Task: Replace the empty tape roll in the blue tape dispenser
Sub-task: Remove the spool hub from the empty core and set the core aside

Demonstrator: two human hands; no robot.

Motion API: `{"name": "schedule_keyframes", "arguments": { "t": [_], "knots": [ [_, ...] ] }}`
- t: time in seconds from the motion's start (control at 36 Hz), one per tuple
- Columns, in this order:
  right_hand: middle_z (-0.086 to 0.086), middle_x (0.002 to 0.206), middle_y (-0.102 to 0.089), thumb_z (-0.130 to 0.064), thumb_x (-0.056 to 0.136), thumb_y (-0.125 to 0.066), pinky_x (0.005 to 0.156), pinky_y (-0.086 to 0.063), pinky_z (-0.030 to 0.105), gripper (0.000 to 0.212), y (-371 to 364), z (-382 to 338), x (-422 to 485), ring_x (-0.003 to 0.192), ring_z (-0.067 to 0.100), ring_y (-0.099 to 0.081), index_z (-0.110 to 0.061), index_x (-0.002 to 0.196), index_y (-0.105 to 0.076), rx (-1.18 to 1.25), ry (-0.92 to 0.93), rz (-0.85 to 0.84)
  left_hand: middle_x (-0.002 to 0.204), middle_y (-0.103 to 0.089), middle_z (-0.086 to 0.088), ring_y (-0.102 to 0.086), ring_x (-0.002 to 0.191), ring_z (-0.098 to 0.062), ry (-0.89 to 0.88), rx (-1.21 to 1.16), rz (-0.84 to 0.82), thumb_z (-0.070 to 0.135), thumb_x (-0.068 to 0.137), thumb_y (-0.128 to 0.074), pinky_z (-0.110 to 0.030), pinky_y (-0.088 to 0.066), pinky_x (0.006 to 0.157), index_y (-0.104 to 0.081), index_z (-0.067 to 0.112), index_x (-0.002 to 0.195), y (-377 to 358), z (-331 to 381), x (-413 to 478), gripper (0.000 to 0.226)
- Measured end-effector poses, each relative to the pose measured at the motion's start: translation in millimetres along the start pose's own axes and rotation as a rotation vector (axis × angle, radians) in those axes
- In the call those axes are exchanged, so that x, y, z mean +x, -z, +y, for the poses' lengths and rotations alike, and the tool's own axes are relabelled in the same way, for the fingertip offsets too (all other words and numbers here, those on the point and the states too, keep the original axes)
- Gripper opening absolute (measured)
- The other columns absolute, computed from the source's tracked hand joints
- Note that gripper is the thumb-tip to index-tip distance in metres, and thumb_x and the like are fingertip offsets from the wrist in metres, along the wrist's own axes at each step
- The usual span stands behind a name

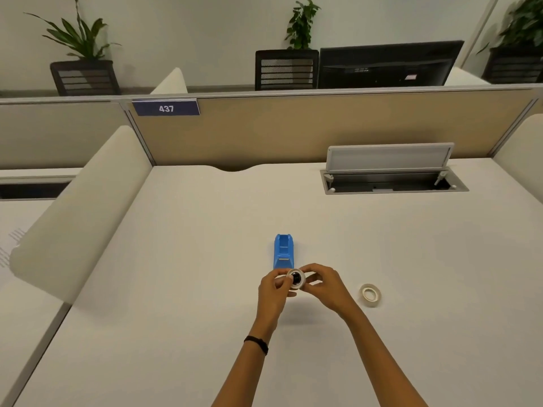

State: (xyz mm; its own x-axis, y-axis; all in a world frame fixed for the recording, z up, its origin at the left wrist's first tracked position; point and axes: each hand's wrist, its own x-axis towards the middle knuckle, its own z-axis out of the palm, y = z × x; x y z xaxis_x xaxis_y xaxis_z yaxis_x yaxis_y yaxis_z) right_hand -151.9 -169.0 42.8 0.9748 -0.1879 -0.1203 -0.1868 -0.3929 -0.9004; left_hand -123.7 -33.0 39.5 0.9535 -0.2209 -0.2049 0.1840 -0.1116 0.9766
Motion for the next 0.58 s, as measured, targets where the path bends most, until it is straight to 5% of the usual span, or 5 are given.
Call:
{"name": "schedule_keyframes", "arguments": {
  "t": [0.22, 0.58],
  "knots": [
    [0.007, 0.1, -0.07, -0.014, 0.08, -0.071, 0.06, -0.046, 0.004, 0.023, -5.6, 16.2, 6.2, 0.075, 0.008, -0.06, -0.011, 0.102, -0.066, -0.121, -0.032, -0.014, 0.092, -0.068, -0.006, -0.067, 0.079, -0.016, -0.006, -0.01, 0.07, 0.014, 0.087, -0.061, -0.013, -0.055, 0.059, -0.065, 0.011, 0.097, 2.3, -8.8, 7.1, 0.012],
    [-0.006, 0.088, -0.065, -0.013, 0.081, -0.068, 0.057, -0.046, 0.004, 0.017, -3.7, 28.0, 3.5, 0.069, 0.004, -0.062, -0.016, 0.097, -0.065, -0.077, -0.124, 0.01, 0.093, -0.065, 0.0, -0.065, 0.084, -0.014, 0.051, -0.093, 0.093, 0.015, 0.085, -0.063, -0.012, -0.054, 0.057, -0.062, 0.024, 0.09, 4.8, -12.0, 10.3, 0.01]
  ]
}}
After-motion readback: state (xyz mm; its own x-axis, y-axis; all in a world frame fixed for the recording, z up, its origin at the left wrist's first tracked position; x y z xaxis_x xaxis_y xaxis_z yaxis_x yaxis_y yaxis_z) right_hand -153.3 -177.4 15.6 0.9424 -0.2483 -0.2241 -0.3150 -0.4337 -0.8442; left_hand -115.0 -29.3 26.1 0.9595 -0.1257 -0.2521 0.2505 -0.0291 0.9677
